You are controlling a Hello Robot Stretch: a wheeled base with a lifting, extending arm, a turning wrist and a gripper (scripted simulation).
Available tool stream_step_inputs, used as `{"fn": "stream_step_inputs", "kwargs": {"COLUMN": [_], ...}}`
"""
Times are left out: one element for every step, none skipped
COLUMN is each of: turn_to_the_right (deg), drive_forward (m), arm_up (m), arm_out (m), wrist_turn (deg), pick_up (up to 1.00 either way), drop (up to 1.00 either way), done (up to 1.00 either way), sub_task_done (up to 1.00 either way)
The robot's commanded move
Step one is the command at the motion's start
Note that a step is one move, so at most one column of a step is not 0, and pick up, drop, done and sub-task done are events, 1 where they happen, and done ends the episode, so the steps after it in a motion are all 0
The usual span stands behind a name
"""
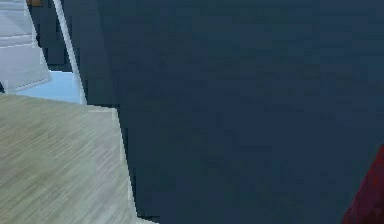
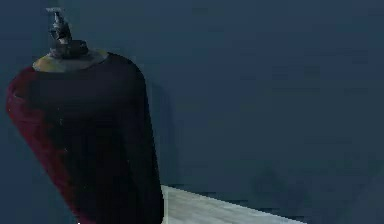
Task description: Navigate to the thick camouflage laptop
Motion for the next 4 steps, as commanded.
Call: {"fn": "stream_step_inputs", "kwargs": {"turn_to_the_right": [-45.0,-12.0,0.0,0.0], "drive_forward": [0.0,0.0,1.0,1.0], "arm_up": [0.0,0.0,0.0,0.0], "arm_out": [0.0,0.0,0.0,0.0], "wrist_turn": [0.0,0.0,0.0,0.0], "pick_up": [0.0,0.0,0.0,0.0], "drop": [0.0,0.0,0.0,0.0], "done": [0.0,0.0,0.0,0.0], "sub_task_done": [0.0,0.0,0.0,0.0]}}
